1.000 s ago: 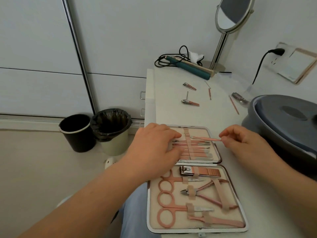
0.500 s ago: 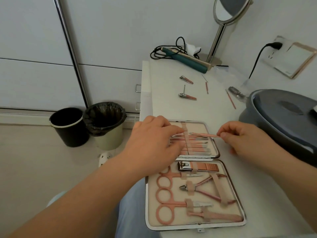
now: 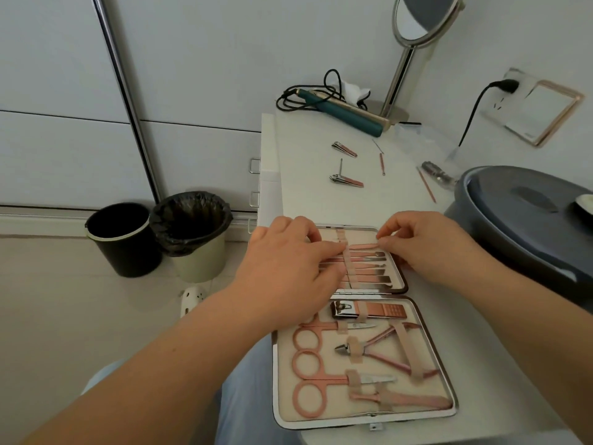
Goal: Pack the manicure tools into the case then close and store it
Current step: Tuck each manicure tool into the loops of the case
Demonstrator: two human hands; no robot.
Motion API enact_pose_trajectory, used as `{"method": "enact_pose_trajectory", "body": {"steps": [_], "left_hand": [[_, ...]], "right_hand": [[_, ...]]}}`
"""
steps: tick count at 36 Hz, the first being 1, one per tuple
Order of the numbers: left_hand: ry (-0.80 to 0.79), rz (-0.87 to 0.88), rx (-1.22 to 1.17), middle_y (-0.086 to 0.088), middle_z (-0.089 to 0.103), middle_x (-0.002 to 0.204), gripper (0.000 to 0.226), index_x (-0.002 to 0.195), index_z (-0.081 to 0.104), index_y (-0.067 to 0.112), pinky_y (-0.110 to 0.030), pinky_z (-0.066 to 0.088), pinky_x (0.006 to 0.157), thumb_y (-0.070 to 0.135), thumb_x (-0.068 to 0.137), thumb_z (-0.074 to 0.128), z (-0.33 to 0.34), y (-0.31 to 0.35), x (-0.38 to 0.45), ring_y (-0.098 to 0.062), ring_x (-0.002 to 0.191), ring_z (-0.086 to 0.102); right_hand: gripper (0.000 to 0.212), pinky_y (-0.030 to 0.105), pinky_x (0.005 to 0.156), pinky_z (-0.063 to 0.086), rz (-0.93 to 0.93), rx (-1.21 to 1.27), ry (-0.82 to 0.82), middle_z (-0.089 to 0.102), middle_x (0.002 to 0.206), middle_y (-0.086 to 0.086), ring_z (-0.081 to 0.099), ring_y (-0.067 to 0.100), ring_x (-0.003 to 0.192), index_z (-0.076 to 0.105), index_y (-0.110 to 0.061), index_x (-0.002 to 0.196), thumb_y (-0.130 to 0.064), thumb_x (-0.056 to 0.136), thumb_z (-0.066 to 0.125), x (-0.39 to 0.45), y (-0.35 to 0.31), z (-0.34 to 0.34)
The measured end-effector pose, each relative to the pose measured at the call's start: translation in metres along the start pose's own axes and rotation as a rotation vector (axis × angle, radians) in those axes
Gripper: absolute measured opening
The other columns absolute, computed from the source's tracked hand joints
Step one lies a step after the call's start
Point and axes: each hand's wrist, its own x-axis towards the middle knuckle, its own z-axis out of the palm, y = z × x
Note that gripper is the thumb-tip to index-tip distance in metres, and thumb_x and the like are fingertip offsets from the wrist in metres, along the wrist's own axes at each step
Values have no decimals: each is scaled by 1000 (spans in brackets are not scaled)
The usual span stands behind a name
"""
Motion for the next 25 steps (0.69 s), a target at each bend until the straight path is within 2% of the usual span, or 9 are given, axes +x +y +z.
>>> {"method": "enact_pose_trajectory", "body": {"steps": [5, 8, 11, 13, 16, 18, 25], "left_hand": [[-3, 2, 10, 13, 42, 111, 42, 126, 41, 48, -25, 10, 75, 54, 85, 32, 1, 1, 1, -11, 106, 28], [-8, 5, 14, 14, 42, 111, 41, 126, 42, 48, -24, 9, 74, 53, 86, 33, 1, 0, 1, -11, 107, 28], [0, 2, 8, 13, 43, 111, 41, 125, 45, 46, -26, 10, 76, 53, 86, 33, 1, -1, 0, -12, 108, 29], [9, 6, 5, 13, 43, 111, 40, 123, 46, 45, -26, 10, 76, 53, 86, 34, 2, -1, 0, -12, 108, 30], [31, 7, -4, 14, 45, 109, 40, 121, 49, 43, -24, 10, 76, 53, 85, 36, 3, -1, -1, -11, 108, 31], [44, 8, -13, 14, 46, 109, 39, 120, 52, 41, -25, 11, 78, 53, 85, 37, 3, -2, -1, -10, 108, 32], [52, 12, 3, 15, 45, 111, 40, 119, 51, 41, -26, 14, 79, 53, 84, 37, 4, -3, -1, -9, 108, 30]], "right_hand": [[10, 16, 53, 33, -77, -171, -30, 58, 80, -17, 52, -1, 69, 58, -37, 78, -32, 87, 58, 3, -3, -6], [6, 17, 58, 34, -153, -290, -21, 50, 92, -13, 51, 6, 80, 60, -33, 87, -32, 89, 54, 3, -3, -3], [7, 20, 71, 35, -197, -344, -58, 44, 98, -10, 46, 8, 90, 57, -32, 86, -29, 90, 52, 4, -5, -3], [10, 19, 72, 34, -206, -350, -83, 44, 95, -11, 45, 7, 88, 55, -31, 83, -26, 90, 52, 6, -6, -3], [12, 10, 59, 30, -208, -309, -113, 45, 82, -16, 47, 2, 74, 59, -28, 81, -23, 90, 53, 8, -8, -4], [12, 8, 56, 30, -198, -284, -136, 47, 77, -17, 47, -1, 70, 61, -26, 83, -23, 90, 52, 10, -9, -4], [8, 7, 59, 30, -225, -249, -178, 49, 78, -17, 46, -3, 71, 61, -28, 81, -27, 87, 57, 14, -15, -1]]}}
